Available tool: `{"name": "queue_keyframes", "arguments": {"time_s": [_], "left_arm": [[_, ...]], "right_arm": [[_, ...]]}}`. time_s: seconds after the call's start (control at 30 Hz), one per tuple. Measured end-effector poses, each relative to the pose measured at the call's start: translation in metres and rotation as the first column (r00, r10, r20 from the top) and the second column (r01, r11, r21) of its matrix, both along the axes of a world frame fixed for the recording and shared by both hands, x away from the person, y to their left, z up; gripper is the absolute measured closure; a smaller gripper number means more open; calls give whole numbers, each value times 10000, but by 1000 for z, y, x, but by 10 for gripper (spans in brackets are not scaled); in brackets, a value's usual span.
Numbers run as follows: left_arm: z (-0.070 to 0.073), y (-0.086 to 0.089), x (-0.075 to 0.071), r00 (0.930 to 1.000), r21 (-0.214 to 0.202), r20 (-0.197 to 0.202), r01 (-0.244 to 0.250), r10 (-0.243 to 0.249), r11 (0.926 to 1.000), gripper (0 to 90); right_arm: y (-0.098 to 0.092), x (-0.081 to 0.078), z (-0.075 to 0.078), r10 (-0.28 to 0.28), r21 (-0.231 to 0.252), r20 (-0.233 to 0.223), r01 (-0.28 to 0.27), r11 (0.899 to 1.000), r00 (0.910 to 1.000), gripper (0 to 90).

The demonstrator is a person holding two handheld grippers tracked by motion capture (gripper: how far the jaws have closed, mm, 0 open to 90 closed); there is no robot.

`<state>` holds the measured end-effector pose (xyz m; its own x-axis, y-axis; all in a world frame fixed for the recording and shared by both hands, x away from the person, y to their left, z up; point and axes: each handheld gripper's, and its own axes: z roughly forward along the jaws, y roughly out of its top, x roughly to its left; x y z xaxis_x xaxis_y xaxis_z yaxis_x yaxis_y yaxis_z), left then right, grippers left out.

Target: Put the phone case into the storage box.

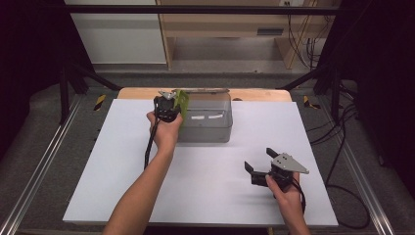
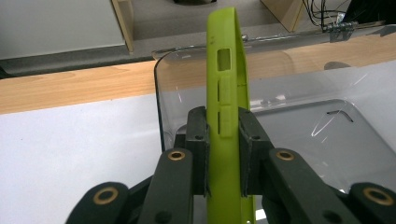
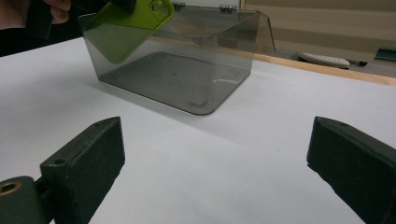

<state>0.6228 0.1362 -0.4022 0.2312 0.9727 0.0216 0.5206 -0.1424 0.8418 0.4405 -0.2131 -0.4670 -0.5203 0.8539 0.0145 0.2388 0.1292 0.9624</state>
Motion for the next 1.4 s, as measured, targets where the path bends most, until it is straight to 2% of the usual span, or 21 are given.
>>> {"name": "queue_keyframes", "arguments": {"time_s": [0.23, 0.6, 1.4], "left_arm": [[1, -1, 1, 10000, 56, -90, -1, 2, 10000, 774], [0, 1, 5, 9991, -89, -413, -75, 71, 9999, 773], [-2, 0, 7, 9984, -226, -570, -45, 32, 9997, 773]], "right_arm": [[0, 0, 0, 2, 0, 16, -2, 10000, 10000, 46], [0, 0, 0, 10, 21, -31, -10, 10000, 10000, 46], [0, 0, 0, 32, -15, -42, -32, 10000, 10000, 46]]}}
